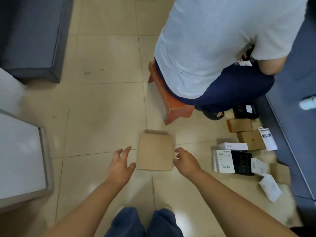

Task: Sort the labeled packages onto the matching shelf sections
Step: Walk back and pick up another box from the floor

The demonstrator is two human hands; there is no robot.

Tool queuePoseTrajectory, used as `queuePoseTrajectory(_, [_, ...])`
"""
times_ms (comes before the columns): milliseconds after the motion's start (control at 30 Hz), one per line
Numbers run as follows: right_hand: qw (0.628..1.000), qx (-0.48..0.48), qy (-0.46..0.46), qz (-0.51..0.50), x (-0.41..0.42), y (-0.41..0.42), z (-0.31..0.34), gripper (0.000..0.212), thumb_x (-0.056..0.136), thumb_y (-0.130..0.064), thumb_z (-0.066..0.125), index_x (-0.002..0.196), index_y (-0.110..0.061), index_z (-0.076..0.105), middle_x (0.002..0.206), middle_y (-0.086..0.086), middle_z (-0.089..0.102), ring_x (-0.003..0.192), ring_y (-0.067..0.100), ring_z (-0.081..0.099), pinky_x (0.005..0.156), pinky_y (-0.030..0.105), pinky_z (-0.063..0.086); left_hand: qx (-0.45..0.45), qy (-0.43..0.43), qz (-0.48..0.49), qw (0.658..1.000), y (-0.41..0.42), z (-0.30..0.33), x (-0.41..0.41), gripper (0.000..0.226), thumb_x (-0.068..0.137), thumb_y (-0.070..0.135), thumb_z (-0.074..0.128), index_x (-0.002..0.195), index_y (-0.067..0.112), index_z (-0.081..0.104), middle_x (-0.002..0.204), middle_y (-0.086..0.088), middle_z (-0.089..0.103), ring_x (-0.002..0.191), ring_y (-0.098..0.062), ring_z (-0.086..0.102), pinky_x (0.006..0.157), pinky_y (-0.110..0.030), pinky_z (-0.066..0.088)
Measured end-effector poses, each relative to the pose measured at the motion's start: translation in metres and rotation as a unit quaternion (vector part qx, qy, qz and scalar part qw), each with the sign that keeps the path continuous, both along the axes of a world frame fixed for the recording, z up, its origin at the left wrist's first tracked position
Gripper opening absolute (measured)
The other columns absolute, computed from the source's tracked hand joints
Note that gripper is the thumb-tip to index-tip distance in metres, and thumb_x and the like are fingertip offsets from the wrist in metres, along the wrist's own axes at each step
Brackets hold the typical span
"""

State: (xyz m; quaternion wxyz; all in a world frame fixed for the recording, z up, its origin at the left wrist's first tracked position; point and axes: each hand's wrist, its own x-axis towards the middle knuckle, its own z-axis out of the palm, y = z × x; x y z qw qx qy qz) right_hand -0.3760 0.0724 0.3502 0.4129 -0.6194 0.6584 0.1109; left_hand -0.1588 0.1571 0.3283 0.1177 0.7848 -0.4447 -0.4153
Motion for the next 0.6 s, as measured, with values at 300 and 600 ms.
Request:
queuePoseTrajectory(300, [0.999,0.01,0.04,-0.021,0.002,-0.029,-0.219,0.06,0.087,-0.019,0.054,0.142,-0.015,0.032,0.142,0.012,0.042,0.125,0.029,0.048,0.098,0.035,0.041,0.067,-0.01,0.003,0.998,-0.05,-0.209,0.014,0.067,0.086,0.031,0.054,0.144,0.029,0.023,0.149,-0.01,0.025,0.133,-0.028,0.035,0.103,-0.04,0.034])
queuePoseTrajectory(600, [0.995,0.031,0.048,-0.083,-0.009,-0.043,-0.353,0.073,0.085,-0.016,0.051,0.146,-0.007,0.013,0.142,0.015,0.034,0.128,0.034,0.037,0.096,0.039,0.039,0.137,0.096,0.022,0.986,-0.073,-0.342,-0.004,0.085,0.077,0.019,0.061,0.147,0.018,0.013,0.146,-0.012,0.032,0.13,-0.031,0.038,0.103,-0.039,0.036])
